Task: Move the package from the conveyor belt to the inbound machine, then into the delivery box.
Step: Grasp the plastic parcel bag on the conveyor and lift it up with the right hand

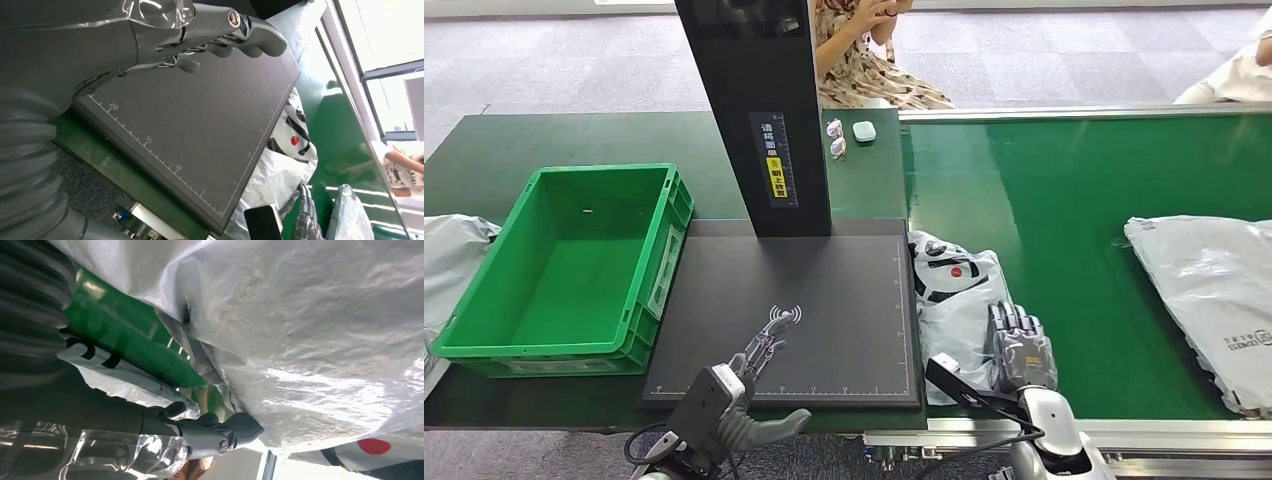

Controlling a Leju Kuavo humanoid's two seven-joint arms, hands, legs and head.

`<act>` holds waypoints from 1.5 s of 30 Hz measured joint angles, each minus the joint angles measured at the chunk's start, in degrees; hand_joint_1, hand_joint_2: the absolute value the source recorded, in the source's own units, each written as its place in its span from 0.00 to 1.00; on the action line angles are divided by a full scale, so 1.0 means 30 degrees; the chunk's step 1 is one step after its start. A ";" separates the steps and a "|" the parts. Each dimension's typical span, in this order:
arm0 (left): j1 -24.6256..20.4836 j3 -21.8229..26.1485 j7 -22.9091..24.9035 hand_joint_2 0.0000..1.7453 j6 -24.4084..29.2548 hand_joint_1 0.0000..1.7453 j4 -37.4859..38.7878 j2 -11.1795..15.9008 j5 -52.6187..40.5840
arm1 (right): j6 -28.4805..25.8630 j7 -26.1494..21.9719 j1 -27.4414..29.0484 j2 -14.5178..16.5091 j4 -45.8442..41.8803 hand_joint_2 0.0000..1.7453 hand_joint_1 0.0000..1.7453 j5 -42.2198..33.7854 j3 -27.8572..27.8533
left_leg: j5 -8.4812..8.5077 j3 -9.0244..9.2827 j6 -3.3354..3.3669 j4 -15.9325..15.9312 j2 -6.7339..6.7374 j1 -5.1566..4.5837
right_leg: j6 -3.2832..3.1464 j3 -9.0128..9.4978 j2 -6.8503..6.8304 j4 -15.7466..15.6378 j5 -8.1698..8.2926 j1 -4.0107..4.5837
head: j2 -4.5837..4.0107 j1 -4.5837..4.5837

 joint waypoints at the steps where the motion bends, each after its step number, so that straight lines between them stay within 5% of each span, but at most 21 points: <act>1: -0.0006 0.0000 -0.0005 1.00 -0.0002 0.00 0.0016 0.0000 0.0000 | -0.0053 -0.0149 -0.0143 0.0000 0.0223 1.00 0.71 -0.0153 0.0089 | 0.0000 0.0001 0.0000 0.0000 0.0000 0.0000 | 0.0000 0.0000 0.0000 0.0000 0.0000 0.0000 | 0.0000 0.0000; 2: -0.0011 0.0000 -0.0009 1.00 -0.0005 0.00 0.0036 -0.0002 0.0002 | -0.0029 -0.0262 -0.0276 0.0000 0.0442 1.00 0.96 -0.0304 0.0175 | 0.0001 0.0001 -0.0001 0.0000 0.0000 0.0000 | 0.0000 0.0000 0.0000 0.0000 0.0000 0.0000 | 0.0000 0.0000; 3: -0.0014 0.0000 -0.0009 1.00 -0.0014 0.00 0.0055 -0.0004 0.0003 | 0.0054 -0.0341 -0.0398 0.0000 0.0668 1.00 1.00 -0.0470 0.0262 | 0.0001 0.0002 -0.0001 0.0000 -0.0001 0.0000 | 0.0000 0.0000 -0.0001 0.0000 0.0000 0.0000 | 0.0000 0.0000; 21: -0.0015 0.0015 0.0011 1.00 -0.0073 0.00 0.0091 -0.0007 0.0003 | 0.1683 -0.1015 -0.1284 0.0015 0.1928 1.00 1.00 -0.3043 0.1002 | 0.0002 0.0008 -0.0002 0.0002 -0.0005 0.0001 | -0.0001 0.0005 -0.0002 -0.0001 0.0001 0.0000 | 0.0000 0.0000; 31: 0.0003 0.0018 0.0056 1.00 0.0091 0.00 0.0088 -0.0007 -0.0035 | -0.0283 -0.2012 -0.1098 0.0018 0.1766 1.00 1.00 -0.4598 0.1037 | 0.0001 0.0004 -0.0002 0.0002 -0.0005 0.0001 | -0.0001 0.0002 -0.0003 0.0000 0.0001 0.0000 | 0.0000 0.0000; 37: 0.0020 0.0022 0.0027 1.00 0.0581 0.00 0.0084 -0.0007 -0.0019 | -0.4876 -0.7166 -0.0472 0.0484 -0.0089 1.00 1.00 -1.3325 -0.0257 | 0.0001 0.0000 -0.0002 0.0001 -0.0009 0.0002 | -0.0001 -0.0005 -0.0004 0.0001 0.0000 0.0000 | 0.0000 -0.0002; 41: 0.0059 0.0022 -0.0124 1.00 0.1126 0.00 0.0084 0.0022 0.0169 | -0.3593 -1.0085 0.0333 0.1175 -0.2328 1.00 1.00 -2.1352 -0.1588 | 0.0001 -0.0017 -0.0002 0.0000 -0.0050 0.0002 | 0.0001 -0.0007 -0.0041 0.0002 -0.0004 0.0001 | 0.0000 0.0000; 45: 0.0134 0.0020 -0.0279 1.00 0.1492 0.00 0.0084 0.0128 0.0375 | -0.2615 -1.1062 0.1285 0.1763 -0.5115 1.00 1.00 -2.7261 -0.2662 | -0.0001 -0.0024 -0.0005 -0.0001 -0.0057 0.0001 | 0.0004 -0.0012 -0.0050 0.0000 -0.0007 0.0001 | 0.0000 -0.0002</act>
